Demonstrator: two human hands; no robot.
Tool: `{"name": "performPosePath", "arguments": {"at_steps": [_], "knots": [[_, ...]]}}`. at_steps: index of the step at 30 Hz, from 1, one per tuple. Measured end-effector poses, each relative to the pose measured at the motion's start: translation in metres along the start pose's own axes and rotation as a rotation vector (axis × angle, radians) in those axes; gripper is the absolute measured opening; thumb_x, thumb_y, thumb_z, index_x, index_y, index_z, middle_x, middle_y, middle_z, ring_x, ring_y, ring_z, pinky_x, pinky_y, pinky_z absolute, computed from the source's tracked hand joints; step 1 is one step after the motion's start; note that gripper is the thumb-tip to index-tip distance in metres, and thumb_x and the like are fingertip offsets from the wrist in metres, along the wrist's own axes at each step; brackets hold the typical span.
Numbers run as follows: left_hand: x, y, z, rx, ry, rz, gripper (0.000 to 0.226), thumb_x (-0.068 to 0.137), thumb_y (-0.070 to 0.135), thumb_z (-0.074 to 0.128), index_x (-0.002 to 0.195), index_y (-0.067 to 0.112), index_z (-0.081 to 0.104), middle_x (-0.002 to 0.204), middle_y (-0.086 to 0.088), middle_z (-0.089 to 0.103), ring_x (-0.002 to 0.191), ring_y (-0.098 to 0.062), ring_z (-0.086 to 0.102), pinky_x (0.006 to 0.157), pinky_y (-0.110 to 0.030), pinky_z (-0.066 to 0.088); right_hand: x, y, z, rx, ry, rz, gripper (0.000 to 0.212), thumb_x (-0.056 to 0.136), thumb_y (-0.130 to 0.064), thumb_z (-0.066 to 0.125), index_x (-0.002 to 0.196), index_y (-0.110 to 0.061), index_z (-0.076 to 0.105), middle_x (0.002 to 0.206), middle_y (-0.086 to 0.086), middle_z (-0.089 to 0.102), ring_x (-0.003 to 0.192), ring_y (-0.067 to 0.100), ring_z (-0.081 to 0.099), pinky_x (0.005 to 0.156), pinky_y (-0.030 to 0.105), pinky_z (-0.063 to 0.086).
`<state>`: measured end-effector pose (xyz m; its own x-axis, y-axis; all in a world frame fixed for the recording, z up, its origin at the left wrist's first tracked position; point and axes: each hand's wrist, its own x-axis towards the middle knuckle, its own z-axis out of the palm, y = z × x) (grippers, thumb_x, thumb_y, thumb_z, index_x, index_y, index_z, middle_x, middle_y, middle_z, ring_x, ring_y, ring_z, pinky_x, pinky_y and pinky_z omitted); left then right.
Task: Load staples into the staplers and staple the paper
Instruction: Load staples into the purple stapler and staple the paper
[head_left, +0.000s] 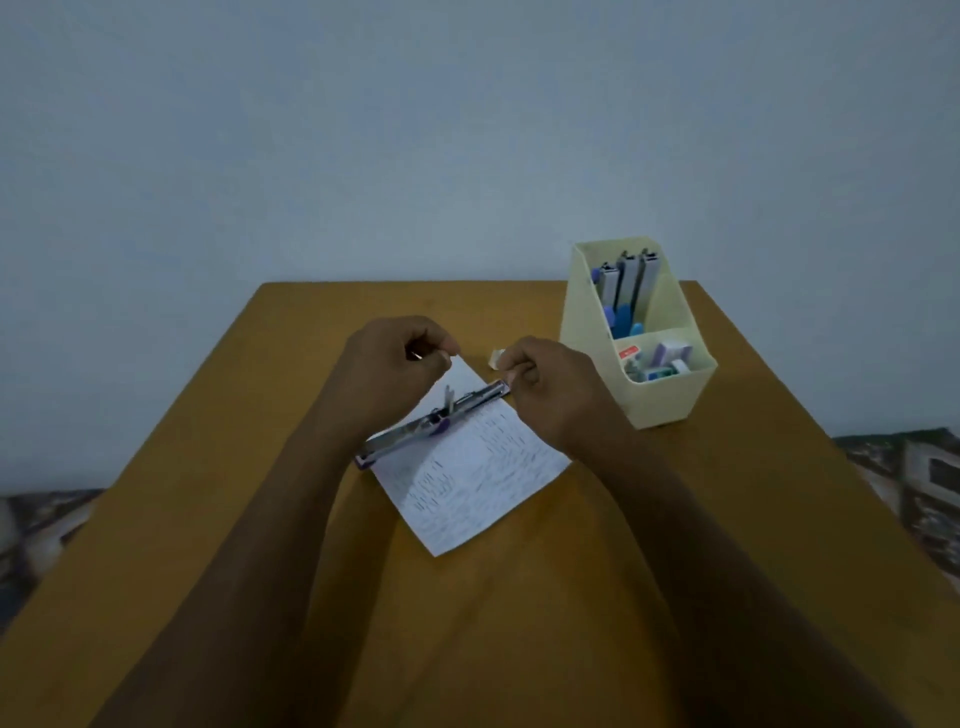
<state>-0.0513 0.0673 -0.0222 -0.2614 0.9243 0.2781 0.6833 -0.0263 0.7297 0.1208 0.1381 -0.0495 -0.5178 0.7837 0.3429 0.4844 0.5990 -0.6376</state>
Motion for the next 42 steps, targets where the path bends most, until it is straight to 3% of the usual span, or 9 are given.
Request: {"name": "performPosePath", "arguments": {"at_steps": [7, 11, 13, 17, 19, 28, 33, 39, 42], "knots": [[0.027, -0.033, 0.004, 0.054, -0.07, -0.005, 0.013, 0.091, 0.013, 0.06, 0.088, 0.022, 0.069, 0.081, 0.016, 0.061, 0.067, 0.002, 0.055, 0.057, -0.013, 0.043, 0.035, 0.027, 0.014, -0.379, -0.051, 0.099, 0.042, 0.085, -0.011, 0.056, 0.127, -0.012, 0.049, 0.124, 0.01, 0.052, 0.112, 0.03, 0.044, 0.094, 0.035, 0.031], [0.037, -0.039, 0.012, 0.089, -0.112, 0.014, 0.014, 0.092, 0.014, 0.058, 0.093, 0.022, 0.069, 0.09, 0.01, 0.063, 0.071, 0.004, 0.054, 0.057, 0.0, 0.038, 0.045, 0.039, 0.026, -0.455, -0.11, 0.121, 0.031, 0.086, -0.015, 0.056, 0.116, -0.009, 0.054, 0.116, 0.012, 0.054, 0.103, 0.029, 0.047, 0.089, 0.035, 0.032], [0.038, -0.04, 0.016, 0.094, -0.119, 0.03, 0.016, 0.093, 0.014, 0.057, 0.096, 0.025, 0.068, 0.093, 0.011, 0.064, 0.075, 0.005, 0.054, 0.059, 0.001, 0.038, 0.046, 0.044, 0.032, -0.447, -0.039, 0.089, 0.025, 0.083, -0.012, 0.06, 0.107, -0.008, 0.059, 0.106, 0.012, 0.056, 0.096, 0.03, 0.048, 0.082, 0.035, 0.033], [0.039, -0.043, 0.026, 0.102, -0.093, 0.08, 0.02, 0.093, 0.015, 0.057, 0.107, 0.024, 0.069, 0.105, 0.004, 0.068, 0.081, -0.006, 0.06, 0.066, -0.009, 0.042, 0.047, 0.052, 0.038, -0.314, 0.083, -0.143, 0.022, 0.072, 0.001, 0.063, 0.093, -0.006, 0.063, 0.088, 0.012, 0.06, 0.082, 0.028, 0.05, 0.069, 0.029, 0.025], [0.039, -0.044, 0.028, 0.095, -0.071, 0.135, 0.02, 0.092, 0.017, 0.06, 0.106, 0.024, 0.071, 0.105, 0.003, 0.068, 0.078, -0.007, 0.06, 0.065, -0.01, 0.042, 0.045, 0.053, 0.04, -0.282, 0.09, -0.238, 0.027, 0.069, 0.0, 0.061, 0.096, -0.004, 0.063, 0.09, 0.012, 0.063, 0.084, 0.023, 0.049, 0.072, 0.025, 0.026], [0.041, -0.05, 0.035, 0.196, -0.065, 0.22, 0.01, 0.086, 0.027, 0.068, 0.094, 0.025, 0.072, 0.094, 0.002, 0.068, 0.072, -0.012, 0.062, 0.067, -0.036, 0.053, 0.043, 0.053, 0.041, -0.242, 0.054, -0.286, 0.036, 0.07, -0.005, 0.061, 0.106, -0.008, 0.062, 0.103, 0.009, 0.063, 0.089, 0.027, 0.054, 0.081, 0.03, 0.034], [0.04, -0.054, 0.035, 0.208, -0.09, 0.208, 0.006, 0.084, 0.026, 0.069, 0.082, 0.023, 0.065, 0.086, 0.003, 0.066, 0.072, -0.014, 0.06, 0.068, -0.04, 0.053, 0.04, 0.047, 0.04, -0.209, 0.056, -0.296, 0.036, 0.068, 0.0, 0.064, 0.104, -0.005, 0.063, 0.101, 0.012, 0.064, 0.088, 0.028, 0.053, 0.076, 0.032, 0.035], [0.04, -0.056, 0.034, 0.208, -0.071, 0.227, 0.014, 0.083, 0.029, 0.068, 0.091, 0.02, 0.061, 0.087, 0.002, 0.064, 0.072, -0.016, 0.059, 0.065, -0.04, 0.052, 0.039, 0.05, 0.041, -0.179, 0.036, -0.255, 0.041, 0.072, 0.004, 0.07, 0.111, -0.007, 0.062, 0.108, 0.01, 0.063, 0.097, 0.025, 0.051, 0.082, 0.029, 0.033], [0.039, -0.057, 0.033, 0.236, -0.09, 0.269, 0.021, 0.081, 0.033, 0.059, 0.1, 0.027, 0.062, 0.098, 0.001, 0.06, 0.075, -0.015, 0.056, 0.062, -0.031, 0.049, 0.041, 0.052, 0.041, -0.172, 0.022, -0.264, 0.038, 0.073, 0.0, 0.066, 0.111, -0.006, 0.063, 0.107, 0.011, 0.064, 0.096, 0.027, 0.053, 0.081, 0.029, 0.033]]}}
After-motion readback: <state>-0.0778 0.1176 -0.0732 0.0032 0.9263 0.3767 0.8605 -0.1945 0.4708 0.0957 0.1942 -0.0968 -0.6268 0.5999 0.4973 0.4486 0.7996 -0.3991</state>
